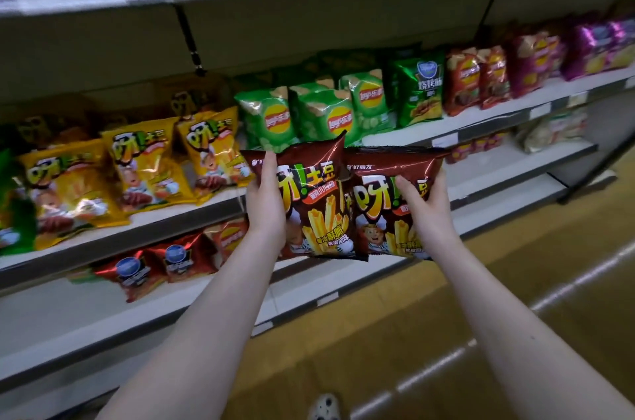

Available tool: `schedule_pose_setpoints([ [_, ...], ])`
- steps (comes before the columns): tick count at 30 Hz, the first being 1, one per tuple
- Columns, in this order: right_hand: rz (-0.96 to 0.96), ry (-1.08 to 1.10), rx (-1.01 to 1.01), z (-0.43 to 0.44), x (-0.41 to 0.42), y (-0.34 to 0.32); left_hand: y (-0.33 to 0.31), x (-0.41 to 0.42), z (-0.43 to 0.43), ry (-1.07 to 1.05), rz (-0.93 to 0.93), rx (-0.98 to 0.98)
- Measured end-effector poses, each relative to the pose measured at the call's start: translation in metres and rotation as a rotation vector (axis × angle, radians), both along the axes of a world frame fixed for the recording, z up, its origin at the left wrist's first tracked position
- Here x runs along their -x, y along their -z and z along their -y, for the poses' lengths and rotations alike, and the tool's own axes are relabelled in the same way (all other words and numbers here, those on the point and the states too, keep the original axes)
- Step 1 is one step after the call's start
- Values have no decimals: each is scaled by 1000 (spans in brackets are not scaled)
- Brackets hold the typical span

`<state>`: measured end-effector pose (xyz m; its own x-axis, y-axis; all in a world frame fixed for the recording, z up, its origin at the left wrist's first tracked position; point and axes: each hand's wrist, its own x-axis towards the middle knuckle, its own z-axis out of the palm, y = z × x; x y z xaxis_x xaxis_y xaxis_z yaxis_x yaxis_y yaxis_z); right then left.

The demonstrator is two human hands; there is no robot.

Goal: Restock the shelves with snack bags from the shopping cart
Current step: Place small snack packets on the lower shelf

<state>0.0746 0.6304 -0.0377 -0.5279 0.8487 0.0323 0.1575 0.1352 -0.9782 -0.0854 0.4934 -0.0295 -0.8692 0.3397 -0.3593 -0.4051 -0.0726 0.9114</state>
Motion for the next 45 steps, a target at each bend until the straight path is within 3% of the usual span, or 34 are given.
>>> schedule_pose_setpoints([
  [8,-33,-59,-2,-80,17,16,-2,14,-70,201,23,21],
  [17,82,-246,74,-163,15,67,44,-17,-111,160,18,59],
  [25,167,-370,143,-193,13,149,125,-42,-124,50,73,153],
  [34,120,-385,145,-203,70,270,249,11,-134,41,39,142],
  [45,-41,-295,15,-262,158,405,393,88,-175,-76,-217,147],
])
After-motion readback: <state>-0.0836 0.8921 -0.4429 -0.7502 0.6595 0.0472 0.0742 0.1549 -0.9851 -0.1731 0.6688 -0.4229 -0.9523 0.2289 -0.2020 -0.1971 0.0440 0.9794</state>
